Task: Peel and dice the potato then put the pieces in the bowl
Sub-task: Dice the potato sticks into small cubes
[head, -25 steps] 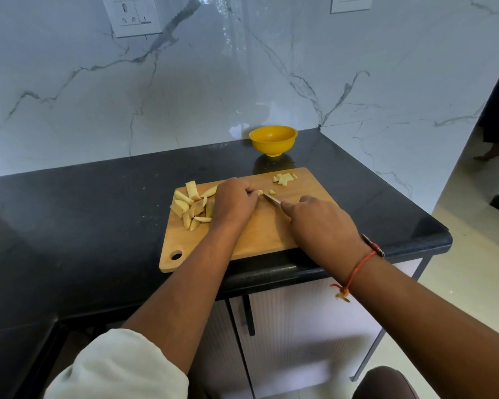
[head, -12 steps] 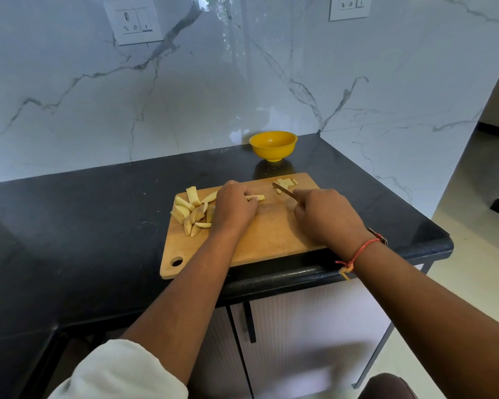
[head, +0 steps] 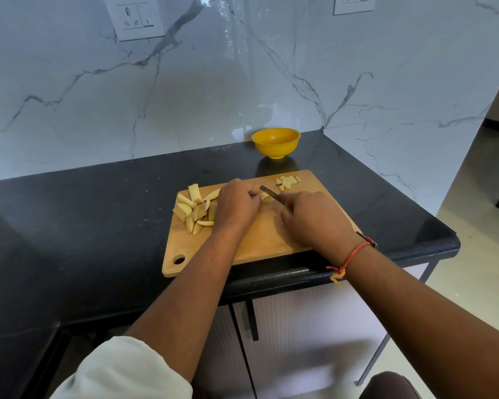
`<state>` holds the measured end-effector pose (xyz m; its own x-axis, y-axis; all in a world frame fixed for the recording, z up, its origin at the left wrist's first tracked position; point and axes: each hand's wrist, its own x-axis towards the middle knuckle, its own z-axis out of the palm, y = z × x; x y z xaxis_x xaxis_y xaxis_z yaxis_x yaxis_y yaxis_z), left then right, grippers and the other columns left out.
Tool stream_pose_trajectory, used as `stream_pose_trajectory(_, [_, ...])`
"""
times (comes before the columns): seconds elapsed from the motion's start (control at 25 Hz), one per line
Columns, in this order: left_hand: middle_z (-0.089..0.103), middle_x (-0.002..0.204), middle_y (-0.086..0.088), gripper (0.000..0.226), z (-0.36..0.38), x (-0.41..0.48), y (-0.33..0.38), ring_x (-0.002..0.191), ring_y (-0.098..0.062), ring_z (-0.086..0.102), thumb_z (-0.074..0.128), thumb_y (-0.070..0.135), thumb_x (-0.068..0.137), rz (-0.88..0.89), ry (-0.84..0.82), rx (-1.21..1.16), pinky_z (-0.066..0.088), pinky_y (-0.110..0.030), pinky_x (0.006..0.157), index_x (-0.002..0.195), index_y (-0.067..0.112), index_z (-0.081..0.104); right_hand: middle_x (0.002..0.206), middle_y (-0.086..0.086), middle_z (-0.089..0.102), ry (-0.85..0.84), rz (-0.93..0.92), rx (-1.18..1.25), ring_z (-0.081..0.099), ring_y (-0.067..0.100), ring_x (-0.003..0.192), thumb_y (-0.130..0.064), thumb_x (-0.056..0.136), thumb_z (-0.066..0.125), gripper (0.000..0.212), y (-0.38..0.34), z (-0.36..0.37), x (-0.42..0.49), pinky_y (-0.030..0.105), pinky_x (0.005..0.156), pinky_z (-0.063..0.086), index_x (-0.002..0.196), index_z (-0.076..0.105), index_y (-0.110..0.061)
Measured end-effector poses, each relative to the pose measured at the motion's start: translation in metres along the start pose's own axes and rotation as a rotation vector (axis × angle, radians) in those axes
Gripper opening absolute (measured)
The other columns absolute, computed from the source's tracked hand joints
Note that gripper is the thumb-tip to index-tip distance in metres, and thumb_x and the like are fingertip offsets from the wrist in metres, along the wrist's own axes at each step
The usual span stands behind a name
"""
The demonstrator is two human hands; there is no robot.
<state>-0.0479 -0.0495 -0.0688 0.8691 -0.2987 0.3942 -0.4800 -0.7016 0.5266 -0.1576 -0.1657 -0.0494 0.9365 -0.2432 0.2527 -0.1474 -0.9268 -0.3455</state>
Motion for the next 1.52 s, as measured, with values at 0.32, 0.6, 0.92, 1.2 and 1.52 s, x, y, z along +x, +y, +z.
stream_pose_trajectory(0.32, [0.074, 0.089, 0.003, 0.012, -0.001, 0.0, 0.0, 0.079, -0.007, 0.057, 0.069, 0.025, 0.092, -0.009, -0.015, -0.011, 0.04, -0.024, 0.073, 0.098, 0.02, 0.079, 0.091, 0.002, 0.06, -0.096, 0.017, -0.121, 0.06, 0.018, 0.082, -0.028, 0.104, 0.039, 0.037, -0.007, 0.009, 0.02, 0.032, 0.076, 0.055, 0.136, 0.059, -0.028])
stream_pose_trajectory(0.6, [0.074, 0.089, 0.001, 0.015, 0.001, 0.0, 0.001, 0.081, -0.008, 0.06, 0.068, 0.029, 0.093, -0.048, -0.01, -0.012, 0.042, -0.023, 0.073, 0.097, 0.019, 0.078, 0.09, 0.0, 0.052, -0.173, -0.004, -0.215, 0.063, 0.022, 0.092, -0.019, 0.104, 0.042, 0.051, 0.001, -0.002, -0.006, 0.037, 0.08, 0.058, 0.151, 0.038, -0.038])
stream_pose_trajectory(0.92, [0.074, 0.096, -0.002, 0.015, 0.0, -0.001, 0.0, 0.085, -0.008, 0.06, 0.067, 0.023, 0.093, -0.025, 0.022, 0.008, 0.043, -0.022, 0.075, 0.101, 0.016, 0.078, 0.092, -0.001, 0.047, -0.046, 0.012, -0.278, 0.059, 0.022, 0.086, -0.027, 0.108, 0.032, 0.049, 0.023, -0.006, -0.002, 0.034, 0.068, 0.053, 0.153, 0.029, -0.045])
stream_pose_trajectory(1.2, [0.072, 0.093, 0.0, 0.012, 0.004, 0.001, -0.003, 0.085, -0.011, 0.063, 0.07, 0.025, 0.091, -0.067, 0.035, 0.006, 0.046, -0.022, 0.074, 0.096, 0.018, 0.079, 0.089, -0.002, 0.063, 0.044, -0.014, -0.065, 0.062, 0.015, 0.08, -0.032, 0.105, 0.038, 0.042, 0.007, -0.004, -0.003, 0.034, 0.074, 0.059, 0.144, 0.05, -0.039])
stream_pose_trajectory(1.52, [0.073, 0.091, 0.0, 0.014, 0.002, 0.003, -0.002, 0.084, -0.011, 0.064, 0.067, 0.024, 0.093, -0.051, 0.003, 0.022, 0.05, -0.024, 0.076, 0.098, 0.018, 0.079, 0.099, 0.001, 0.068, -0.003, 0.012, -0.068, 0.063, 0.015, 0.081, -0.035, 0.106, 0.039, 0.039, -0.007, 0.005, 0.011, 0.034, 0.074, 0.06, 0.143, 0.052, -0.039])
